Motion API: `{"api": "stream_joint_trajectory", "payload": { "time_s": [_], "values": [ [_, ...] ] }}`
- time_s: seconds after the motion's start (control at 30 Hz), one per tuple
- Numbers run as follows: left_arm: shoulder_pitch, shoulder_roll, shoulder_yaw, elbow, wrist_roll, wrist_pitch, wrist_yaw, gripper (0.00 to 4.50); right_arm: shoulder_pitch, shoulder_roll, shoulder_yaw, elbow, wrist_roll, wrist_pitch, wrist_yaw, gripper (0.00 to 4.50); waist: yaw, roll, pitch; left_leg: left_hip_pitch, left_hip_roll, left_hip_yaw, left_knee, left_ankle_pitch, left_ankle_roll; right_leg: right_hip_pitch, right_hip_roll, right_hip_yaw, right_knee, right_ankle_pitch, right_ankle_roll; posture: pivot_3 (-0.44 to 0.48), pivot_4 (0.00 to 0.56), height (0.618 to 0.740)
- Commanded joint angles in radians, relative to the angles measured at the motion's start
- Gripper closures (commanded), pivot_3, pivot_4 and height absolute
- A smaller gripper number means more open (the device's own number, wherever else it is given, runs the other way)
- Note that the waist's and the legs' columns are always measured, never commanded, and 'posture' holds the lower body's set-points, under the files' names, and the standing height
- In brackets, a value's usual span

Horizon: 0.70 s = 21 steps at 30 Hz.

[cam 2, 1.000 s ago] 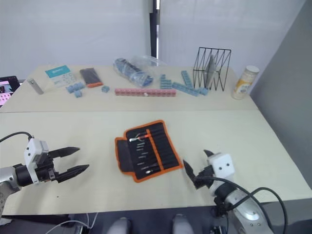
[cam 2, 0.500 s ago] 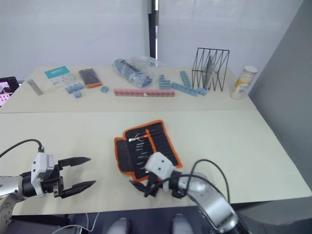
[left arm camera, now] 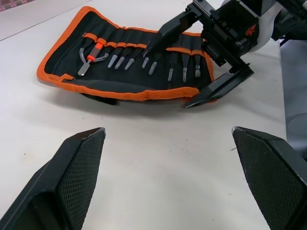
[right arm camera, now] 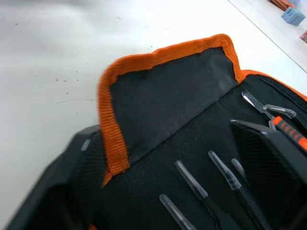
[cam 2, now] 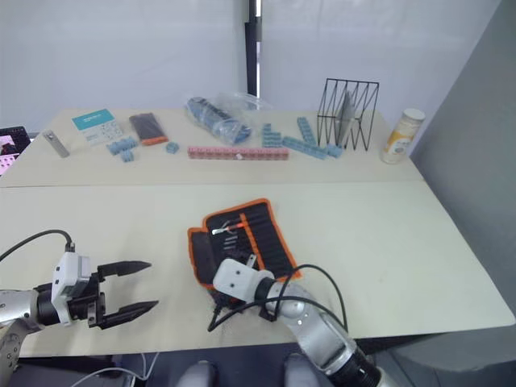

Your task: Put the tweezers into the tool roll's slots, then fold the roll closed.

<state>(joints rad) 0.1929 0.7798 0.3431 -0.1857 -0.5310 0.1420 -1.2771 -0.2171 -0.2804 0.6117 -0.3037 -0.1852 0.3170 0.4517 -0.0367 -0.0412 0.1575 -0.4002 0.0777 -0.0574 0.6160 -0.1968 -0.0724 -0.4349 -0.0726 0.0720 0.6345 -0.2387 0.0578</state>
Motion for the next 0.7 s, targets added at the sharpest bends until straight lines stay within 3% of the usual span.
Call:
{"api": "stream_joint_trajectory", "payload": {
  "time_s": [0.03,0.3,0.4,0.7],
  "values": [
    [-0.009,0.012,0.008,-0.025,-0.016,-0.001,0.005,0.00,0.011,0.006,-0.020,-0.051,-0.007,-0.026,0.001,1.88,-0.001,0.000,0.000,0.000,0.000,0.000,0.000,0.000,0.000,0.000,0.000,0.000,0.000,-0.002,-0.004,0.000,0.150,0.717],
    [-0.050,0.026,-0.028,0.070,0.040,-0.041,-0.013,0.00,0.026,0.001,-0.038,-0.051,0.014,-0.014,0.031,4.47,-0.004,0.000,0.000,0.003,0.000,0.000,0.003,0.000,0.000,0.000,0.001,0.000,0.009,-0.005,-0.008,0.000,0.150,0.717],
    [-0.107,0.029,-0.062,0.116,0.059,-0.056,-0.017,0.00,0.041,-0.010,-0.055,-0.067,0.043,-0.021,0.061,4.47,0.000,0.000,0.000,0.004,0.001,0.000,0.003,0.000,0.001,0.000,0.001,0.000,0.009,-0.005,-0.008,0.000,0.150,0.717],
    [-0.519,-0.016,-0.268,0.440,0.163,-0.194,-0.156,0.00,0.111,-0.230,-0.119,-0.114,0.122,-0.172,0.271,4.47,0.022,0.000,0.000,0.002,0.001,-0.002,0.013,0.000,0.001,0.004,0.004,0.001,0.009,-0.005,-0.007,0.000,0.150,0.717]
  ]
}}
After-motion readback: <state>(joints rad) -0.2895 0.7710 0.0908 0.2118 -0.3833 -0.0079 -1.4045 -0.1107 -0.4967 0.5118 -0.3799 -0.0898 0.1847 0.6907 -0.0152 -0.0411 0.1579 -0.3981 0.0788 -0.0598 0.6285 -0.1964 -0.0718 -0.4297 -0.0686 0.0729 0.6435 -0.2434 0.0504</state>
